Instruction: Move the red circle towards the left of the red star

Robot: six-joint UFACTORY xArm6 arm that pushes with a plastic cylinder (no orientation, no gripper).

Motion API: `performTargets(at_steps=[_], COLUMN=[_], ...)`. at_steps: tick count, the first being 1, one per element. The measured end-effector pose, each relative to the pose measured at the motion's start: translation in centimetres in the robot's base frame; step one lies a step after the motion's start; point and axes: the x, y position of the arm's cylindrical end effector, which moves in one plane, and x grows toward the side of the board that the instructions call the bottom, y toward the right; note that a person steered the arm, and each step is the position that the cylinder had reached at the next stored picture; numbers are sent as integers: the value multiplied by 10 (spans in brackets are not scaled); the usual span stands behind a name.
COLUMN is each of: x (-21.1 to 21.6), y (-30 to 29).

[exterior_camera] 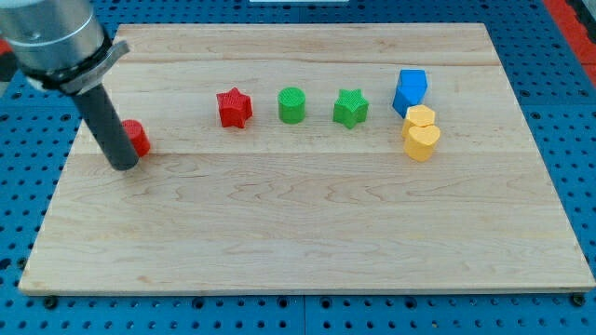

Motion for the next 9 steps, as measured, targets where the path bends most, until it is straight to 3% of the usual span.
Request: performTargets(at_steps=[1, 3, 4, 6, 8, 9], x=[-30, -38, -65, -30, -55, -21], y=[1, -40, -27, -14, 22, 40])
